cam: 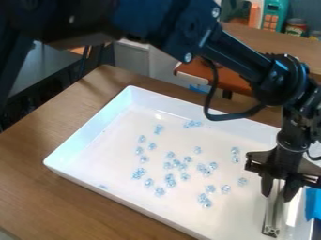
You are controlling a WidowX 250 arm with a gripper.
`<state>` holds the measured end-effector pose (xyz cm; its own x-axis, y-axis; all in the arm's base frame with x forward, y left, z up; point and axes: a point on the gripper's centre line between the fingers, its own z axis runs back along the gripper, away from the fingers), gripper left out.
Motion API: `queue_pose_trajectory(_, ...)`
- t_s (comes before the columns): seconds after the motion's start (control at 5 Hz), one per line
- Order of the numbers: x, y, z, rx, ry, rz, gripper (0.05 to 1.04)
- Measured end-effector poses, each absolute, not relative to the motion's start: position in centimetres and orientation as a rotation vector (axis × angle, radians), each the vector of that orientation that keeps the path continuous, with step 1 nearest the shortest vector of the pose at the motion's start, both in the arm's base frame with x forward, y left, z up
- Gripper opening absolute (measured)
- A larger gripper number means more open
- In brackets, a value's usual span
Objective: Sweep into pile
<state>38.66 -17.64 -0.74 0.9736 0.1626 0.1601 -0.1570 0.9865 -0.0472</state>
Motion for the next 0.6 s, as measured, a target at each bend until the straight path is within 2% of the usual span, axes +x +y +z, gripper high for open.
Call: queue_pose_trajectory(0.6,38.1,-11.5,-0.7,-0.037,-0.125,0.119,0.354)
